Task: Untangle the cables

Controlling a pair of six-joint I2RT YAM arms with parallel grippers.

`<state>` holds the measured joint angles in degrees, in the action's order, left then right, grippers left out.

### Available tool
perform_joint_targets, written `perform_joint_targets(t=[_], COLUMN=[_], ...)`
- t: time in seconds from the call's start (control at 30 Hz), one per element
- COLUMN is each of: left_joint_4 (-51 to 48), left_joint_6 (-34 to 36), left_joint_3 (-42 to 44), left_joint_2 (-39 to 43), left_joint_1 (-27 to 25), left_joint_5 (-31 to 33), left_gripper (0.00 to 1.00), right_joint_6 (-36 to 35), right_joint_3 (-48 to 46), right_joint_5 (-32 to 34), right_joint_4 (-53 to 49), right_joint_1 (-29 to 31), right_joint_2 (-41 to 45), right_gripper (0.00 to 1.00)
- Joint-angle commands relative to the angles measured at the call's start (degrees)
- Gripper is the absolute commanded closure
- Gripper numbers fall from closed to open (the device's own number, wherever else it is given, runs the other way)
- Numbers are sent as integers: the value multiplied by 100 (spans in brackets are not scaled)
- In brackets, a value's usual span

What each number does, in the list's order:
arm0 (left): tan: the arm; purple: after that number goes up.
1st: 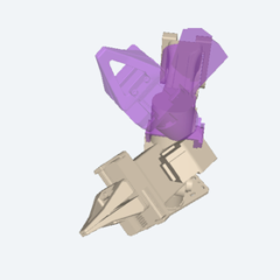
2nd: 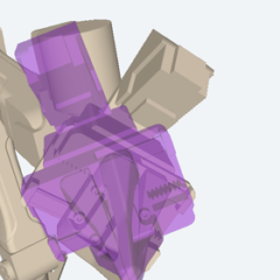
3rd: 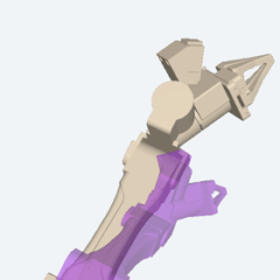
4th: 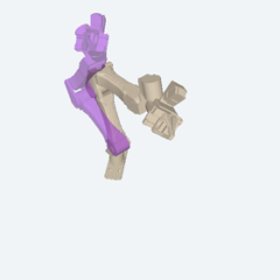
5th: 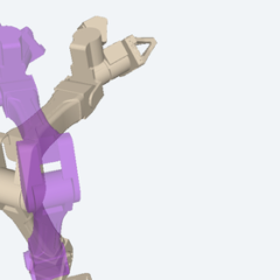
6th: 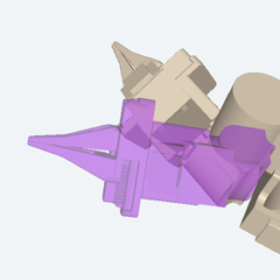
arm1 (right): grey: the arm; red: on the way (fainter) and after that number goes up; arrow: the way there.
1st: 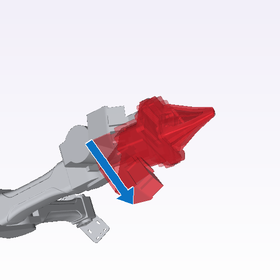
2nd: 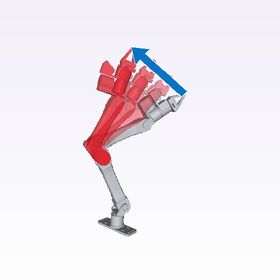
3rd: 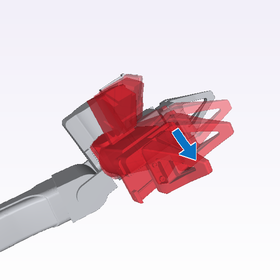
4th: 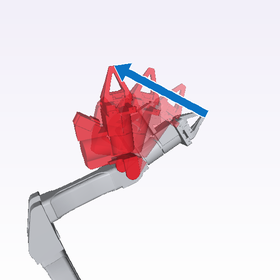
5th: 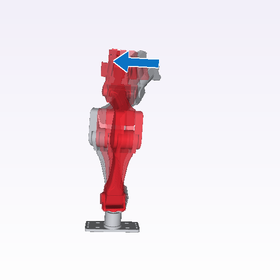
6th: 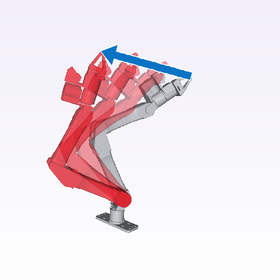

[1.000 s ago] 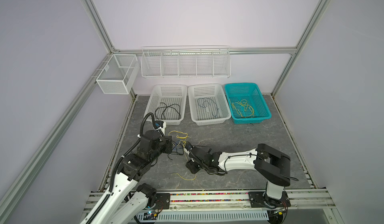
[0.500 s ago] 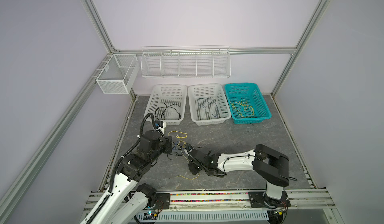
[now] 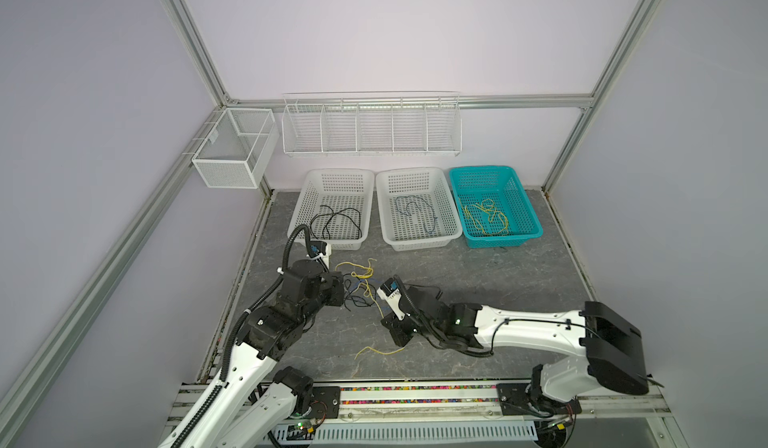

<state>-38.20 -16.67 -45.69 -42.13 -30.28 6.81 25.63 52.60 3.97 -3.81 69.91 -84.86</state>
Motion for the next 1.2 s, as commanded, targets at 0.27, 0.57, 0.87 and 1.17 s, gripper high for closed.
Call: perform_joint_targets(t=[0.27, 0.57, 0.87, 1.17], left_joint_4=[-265, -311, -184, -92], left_joint_6=[7, -47, -149, -154], left_joint_3=[-122, -159, -133, -91], left_joint_2=[-76, -70, 568, 775], left_joint_1=[-23, -22, -23, -25], left_joint_5=[505, 615, 828, 585], left_gripper=[100, 100, 100, 100], right_joint_6=[-227, 143, 500, 517], right_joint_3=[-662, -989, -688, -758], right_joint_5=[310, 715, 91, -726], right_joint_4=[-1330, -2044, -2995, -2882], right_joint_1=[-4, -14, -96, -92], right_joint_2=[1370, 2053, 1653, 1406], right_gripper=[93, 93, 93, 93])
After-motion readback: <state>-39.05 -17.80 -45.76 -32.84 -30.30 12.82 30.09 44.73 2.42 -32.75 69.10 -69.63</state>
